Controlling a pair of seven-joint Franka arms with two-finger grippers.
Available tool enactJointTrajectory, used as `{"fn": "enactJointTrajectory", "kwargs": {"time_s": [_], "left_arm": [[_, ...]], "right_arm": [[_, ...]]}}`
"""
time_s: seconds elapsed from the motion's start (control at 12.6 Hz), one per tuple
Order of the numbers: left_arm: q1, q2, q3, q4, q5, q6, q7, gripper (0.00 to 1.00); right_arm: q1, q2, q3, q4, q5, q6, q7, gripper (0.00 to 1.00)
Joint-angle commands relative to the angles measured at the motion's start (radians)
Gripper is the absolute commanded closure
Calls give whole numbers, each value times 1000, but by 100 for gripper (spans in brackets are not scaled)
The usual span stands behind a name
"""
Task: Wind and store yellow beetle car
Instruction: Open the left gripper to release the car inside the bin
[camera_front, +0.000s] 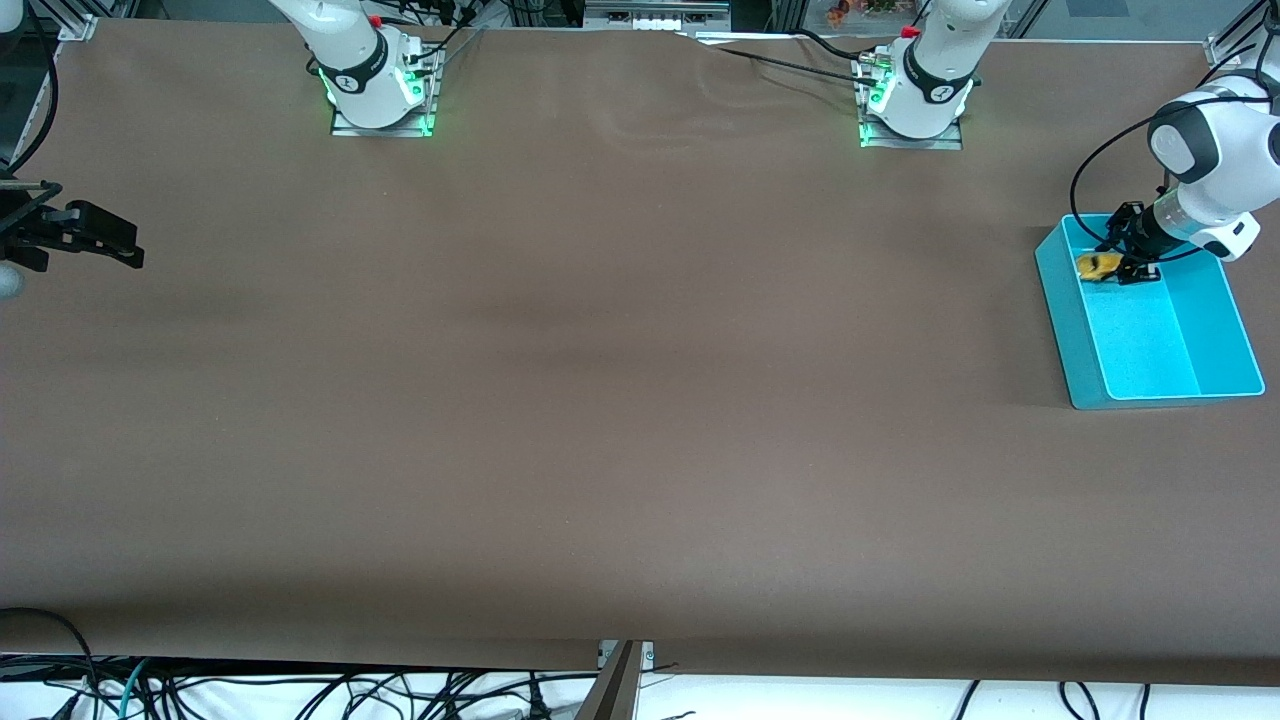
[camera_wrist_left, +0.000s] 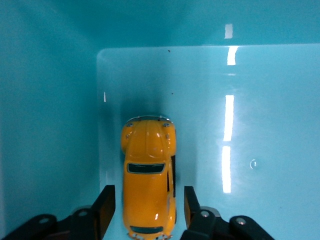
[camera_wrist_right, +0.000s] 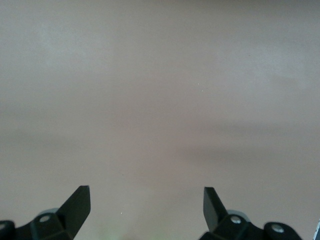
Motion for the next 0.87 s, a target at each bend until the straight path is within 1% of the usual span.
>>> {"fn": "enactJointTrajectory", "kwargs": {"time_s": [0.0, 0.08, 0.16, 0.24, 0.48, 0.56, 0.63, 0.79], "left_arm": [[-33, -3, -4, 39, 28, -5, -18, 0], [-42, -7, -5, 55, 28, -19, -19, 0], [-53, -15, -7, 90, 28, -63, -18, 0], [-67, -27, -20, 146, 28, -156, -18, 0], [-67, -32, -131, 366, 11, -482, -16, 0], [-69, -30, -180, 430, 9, -561, -16, 0], [-69, -26, -233, 493, 9, -622, -16, 0], [-79, 12, -306, 645, 3, -697, -28, 0]], "right_arm": [[-4, -2, 4, 3, -4, -3, 12, 0], [-2, -2, 4, 3, -4, -3, 12, 0], [-2, -2, 4, 3, -4, -3, 12, 0], [-2, -2, 4, 3, -2, -3, 12, 0], [-2, -2, 4, 3, -4, -3, 12, 0], [-2, -2, 4, 3, -4, -3, 12, 0], [-4, -2, 4, 3, -4, -3, 12, 0], [-2, -2, 4, 3, -4, -3, 12, 0]]}}
